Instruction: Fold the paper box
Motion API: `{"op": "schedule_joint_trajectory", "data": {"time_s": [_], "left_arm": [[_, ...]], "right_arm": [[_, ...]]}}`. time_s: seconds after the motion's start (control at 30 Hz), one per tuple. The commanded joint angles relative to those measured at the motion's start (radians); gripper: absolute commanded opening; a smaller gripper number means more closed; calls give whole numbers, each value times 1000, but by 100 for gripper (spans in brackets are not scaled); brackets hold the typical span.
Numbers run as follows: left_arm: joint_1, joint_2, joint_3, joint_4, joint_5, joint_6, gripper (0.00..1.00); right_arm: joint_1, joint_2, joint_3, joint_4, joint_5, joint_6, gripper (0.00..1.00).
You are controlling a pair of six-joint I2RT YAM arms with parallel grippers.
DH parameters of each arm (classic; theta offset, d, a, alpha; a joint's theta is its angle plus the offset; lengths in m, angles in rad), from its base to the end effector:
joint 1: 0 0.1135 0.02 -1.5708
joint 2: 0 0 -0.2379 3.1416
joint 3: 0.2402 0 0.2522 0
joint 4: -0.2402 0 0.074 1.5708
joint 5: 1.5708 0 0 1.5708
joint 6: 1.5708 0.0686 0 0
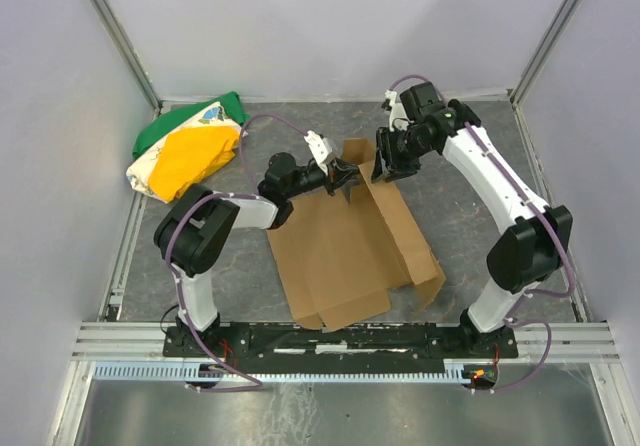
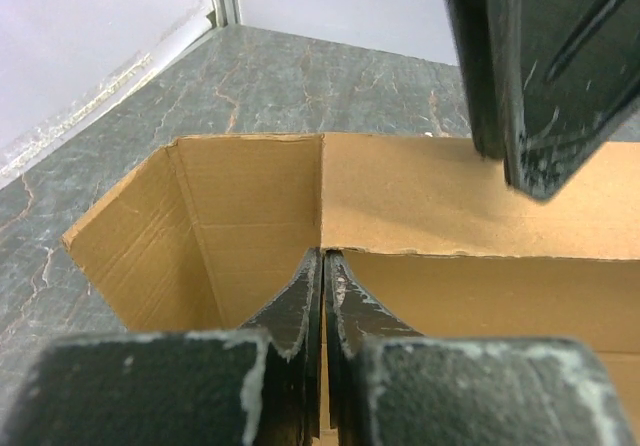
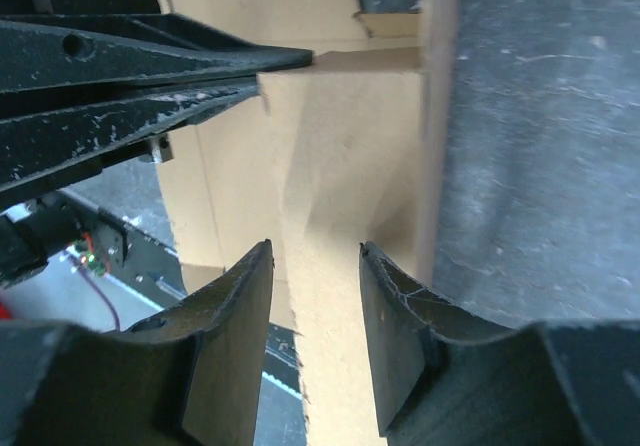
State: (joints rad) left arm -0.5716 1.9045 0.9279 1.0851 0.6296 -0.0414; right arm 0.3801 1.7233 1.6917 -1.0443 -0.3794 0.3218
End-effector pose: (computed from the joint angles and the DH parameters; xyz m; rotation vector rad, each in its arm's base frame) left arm 0.3259 -0.2576 0.1829 0.8967 1.2739 -0.9472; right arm 0.3326 0.1602 0.2797 -0.2108 2.7108 0.7255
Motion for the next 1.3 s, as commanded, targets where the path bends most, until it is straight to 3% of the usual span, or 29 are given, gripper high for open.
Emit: {"op": "schedule_joint_trajectory", "data": {"time_s": [0.0, 0.23, 0.47, 0.67, 1.07, 1.27], "left_arm": [[-2, -57, 26, -128, -36, -43, 3], [-3, -115, 53, -327, -159, -31, 3], [-2, -160, 164, -590, -337, -31, 3], [-2, -185, 263, -785, -456, -19, 3], [17, -257, 176, -809, -673, -180, 3], [18, -294, 178, -881, -738, -191, 3]], "right_arm": [[0, -156, 41, -7, 203, 39, 49], [4, -426, -122, 21, 440, 73, 49], [5, -583, -217, 36, 519, 90, 49], [11, -588, -246, 37, 531, 75, 49], [105, -585, -420, 157, 724, -48, 51], [130, -587, -543, 319, 763, -104, 52]]}}
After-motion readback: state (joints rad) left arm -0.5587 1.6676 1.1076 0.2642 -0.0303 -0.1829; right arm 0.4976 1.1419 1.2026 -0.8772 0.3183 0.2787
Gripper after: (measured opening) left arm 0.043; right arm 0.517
